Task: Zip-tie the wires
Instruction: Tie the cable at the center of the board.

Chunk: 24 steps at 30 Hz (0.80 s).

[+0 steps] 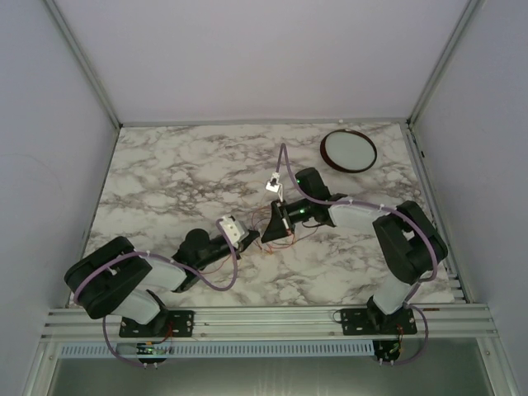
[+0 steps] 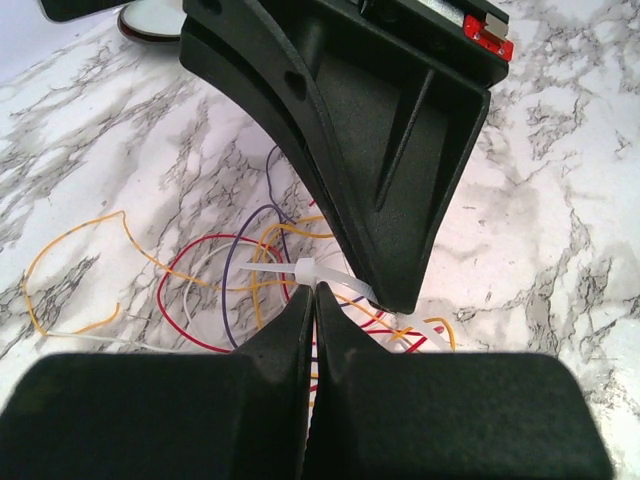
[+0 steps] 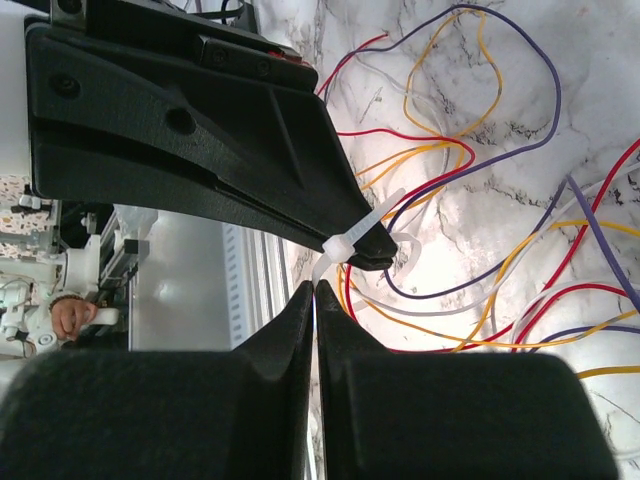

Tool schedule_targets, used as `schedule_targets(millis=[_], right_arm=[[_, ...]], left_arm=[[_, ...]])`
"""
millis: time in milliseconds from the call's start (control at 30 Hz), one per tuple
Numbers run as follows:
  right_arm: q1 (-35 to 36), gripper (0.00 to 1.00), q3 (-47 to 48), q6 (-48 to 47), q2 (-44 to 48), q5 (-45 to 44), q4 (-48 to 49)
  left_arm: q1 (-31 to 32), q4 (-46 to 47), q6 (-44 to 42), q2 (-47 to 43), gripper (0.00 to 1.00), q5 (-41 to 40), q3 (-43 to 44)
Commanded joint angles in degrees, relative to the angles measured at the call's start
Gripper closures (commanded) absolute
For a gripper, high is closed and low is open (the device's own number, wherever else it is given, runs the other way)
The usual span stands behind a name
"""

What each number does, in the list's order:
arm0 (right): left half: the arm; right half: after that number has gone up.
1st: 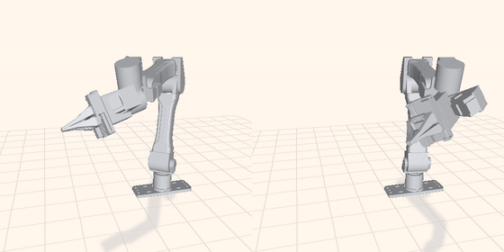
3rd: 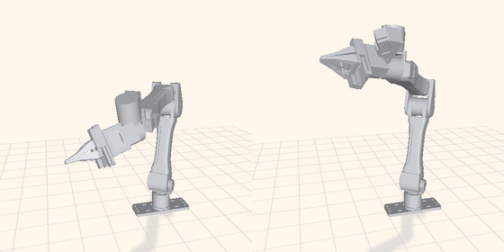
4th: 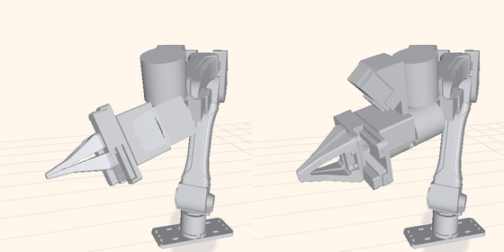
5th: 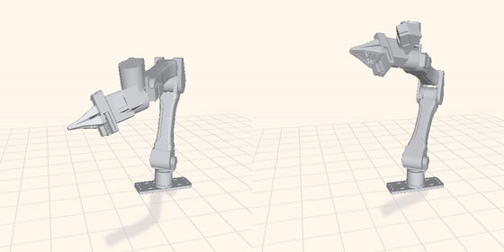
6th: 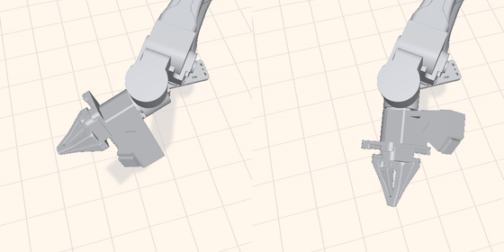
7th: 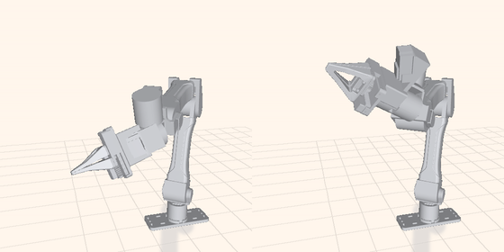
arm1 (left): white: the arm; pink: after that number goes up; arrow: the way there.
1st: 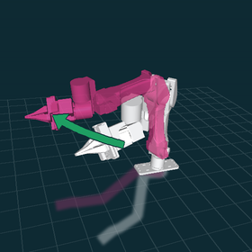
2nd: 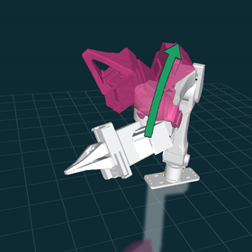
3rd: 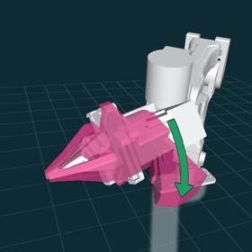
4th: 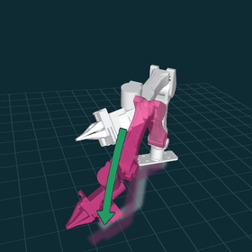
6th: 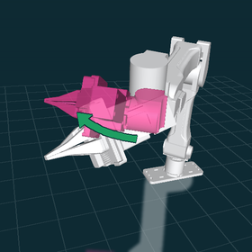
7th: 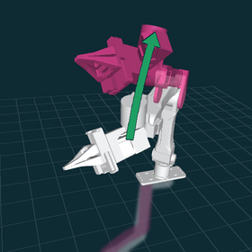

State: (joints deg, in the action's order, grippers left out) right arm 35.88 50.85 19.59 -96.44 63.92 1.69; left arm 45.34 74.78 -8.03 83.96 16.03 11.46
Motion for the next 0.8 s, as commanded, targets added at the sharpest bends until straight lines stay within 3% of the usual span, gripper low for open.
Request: schedule_targets(millis=[0,767], right_arm=[[-0.28,1.0,3.07,2.39,-0.92,-0.12,1.91],[-2.79,1.0,7.14,2.89,-3.57,-3.33,-3.6]], left_arm=[[0.43,2.13,-2.07,-0.31,1.0,2.85,0.8],[2.62,-2.35,-6.82,-1.04,1.0,2.61,0.85]])
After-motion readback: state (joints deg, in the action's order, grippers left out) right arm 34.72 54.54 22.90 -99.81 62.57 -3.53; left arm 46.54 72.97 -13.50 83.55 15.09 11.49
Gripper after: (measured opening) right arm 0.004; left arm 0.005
